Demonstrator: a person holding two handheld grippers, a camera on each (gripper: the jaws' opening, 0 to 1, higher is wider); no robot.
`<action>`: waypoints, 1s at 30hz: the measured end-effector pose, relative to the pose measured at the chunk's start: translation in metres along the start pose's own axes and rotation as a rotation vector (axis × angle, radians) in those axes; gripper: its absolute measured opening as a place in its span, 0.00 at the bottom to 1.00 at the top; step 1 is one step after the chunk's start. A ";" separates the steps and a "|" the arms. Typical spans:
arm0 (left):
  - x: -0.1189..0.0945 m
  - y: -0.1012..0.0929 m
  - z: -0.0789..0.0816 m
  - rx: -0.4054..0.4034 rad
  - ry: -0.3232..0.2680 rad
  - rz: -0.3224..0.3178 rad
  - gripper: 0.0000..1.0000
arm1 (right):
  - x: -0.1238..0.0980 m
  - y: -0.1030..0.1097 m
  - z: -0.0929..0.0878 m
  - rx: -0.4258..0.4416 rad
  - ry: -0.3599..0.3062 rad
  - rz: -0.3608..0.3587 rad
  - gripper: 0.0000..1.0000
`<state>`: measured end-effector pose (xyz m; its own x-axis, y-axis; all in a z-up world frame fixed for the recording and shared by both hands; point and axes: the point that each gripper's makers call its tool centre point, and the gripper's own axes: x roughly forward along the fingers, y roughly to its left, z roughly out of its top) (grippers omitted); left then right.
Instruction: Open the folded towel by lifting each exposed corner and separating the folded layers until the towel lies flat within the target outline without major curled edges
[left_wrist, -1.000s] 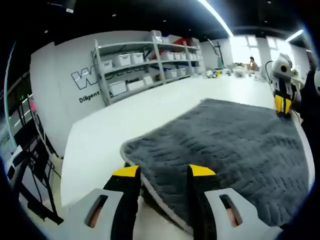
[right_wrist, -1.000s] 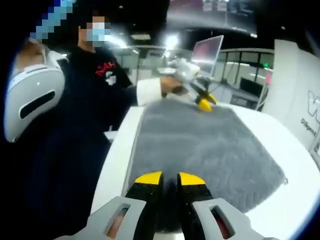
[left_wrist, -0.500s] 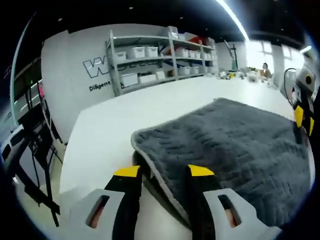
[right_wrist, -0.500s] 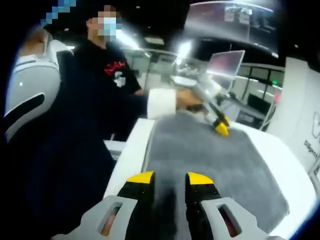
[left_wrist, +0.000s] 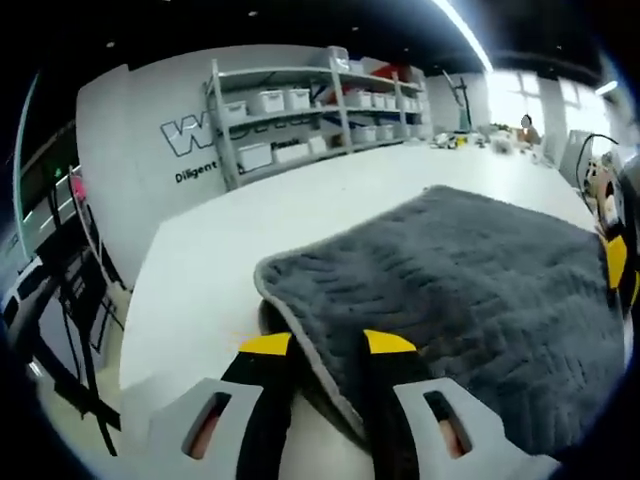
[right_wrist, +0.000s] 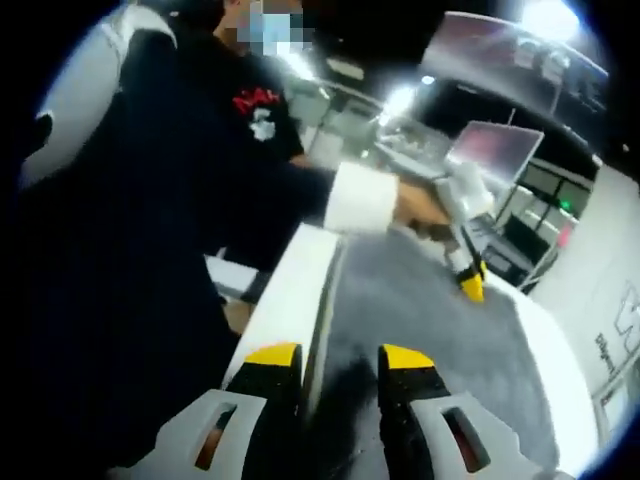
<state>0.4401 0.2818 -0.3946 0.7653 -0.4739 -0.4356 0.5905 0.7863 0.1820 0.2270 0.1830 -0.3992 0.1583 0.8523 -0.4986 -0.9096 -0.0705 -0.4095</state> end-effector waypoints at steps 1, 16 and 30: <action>0.001 0.004 -0.001 0.003 0.001 0.000 0.25 | 0.001 0.000 -0.001 -0.018 0.010 -0.007 0.25; -0.001 -0.004 -0.002 0.009 0.005 -0.015 0.19 | -0.004 -0.014 0.005 0.039 -0.030 -0.075 0.01; -0.003 0.004 -0.001 -0.011 -0.014 -0.018 0.10 | -0.018 -0.034 0.016 0.264 -0.159 -0.108 0.00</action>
<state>0.4400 0.2869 -0.3933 0.7580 -0.4938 -0.4261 0.6015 0.7818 0.1642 0.2488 0.1778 -0.3644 0.2166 0.9191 -0.3293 -0.9623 0.1440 -0.2308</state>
